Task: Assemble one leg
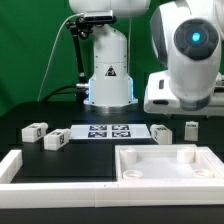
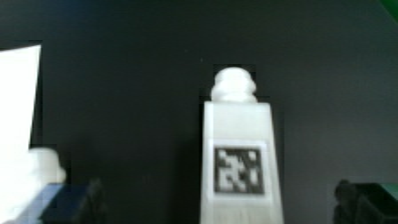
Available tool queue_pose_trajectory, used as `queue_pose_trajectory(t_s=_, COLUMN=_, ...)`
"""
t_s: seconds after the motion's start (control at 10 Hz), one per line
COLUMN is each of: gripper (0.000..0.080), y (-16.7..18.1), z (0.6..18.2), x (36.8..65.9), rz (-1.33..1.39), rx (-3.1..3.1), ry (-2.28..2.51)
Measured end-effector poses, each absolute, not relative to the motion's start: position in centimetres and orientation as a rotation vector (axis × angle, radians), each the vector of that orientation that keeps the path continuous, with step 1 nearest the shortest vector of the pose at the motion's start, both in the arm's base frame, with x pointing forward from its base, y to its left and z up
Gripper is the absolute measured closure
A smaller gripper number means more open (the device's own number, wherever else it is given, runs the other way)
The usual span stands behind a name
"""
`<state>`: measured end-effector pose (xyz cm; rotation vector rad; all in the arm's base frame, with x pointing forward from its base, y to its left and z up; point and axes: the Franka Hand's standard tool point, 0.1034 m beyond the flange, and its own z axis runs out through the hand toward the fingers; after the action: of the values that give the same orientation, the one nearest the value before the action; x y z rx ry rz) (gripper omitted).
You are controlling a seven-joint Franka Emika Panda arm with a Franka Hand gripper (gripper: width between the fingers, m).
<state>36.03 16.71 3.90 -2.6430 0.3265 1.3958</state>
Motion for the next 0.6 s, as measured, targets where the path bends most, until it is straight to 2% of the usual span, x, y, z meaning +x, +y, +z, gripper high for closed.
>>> queue_pose_trajectory(t_s=0.3, gripper=0.015, y=17.8, z=2.1, x=35.3, rz=1.381, rx=-2.66, ry=0.316)
queue_pose_trajectory(t_s=0.6, gripper=0.015, y=18.3, z=1.0, x=34.7, rz=1.375, rx=-2.673, ry=0.305)
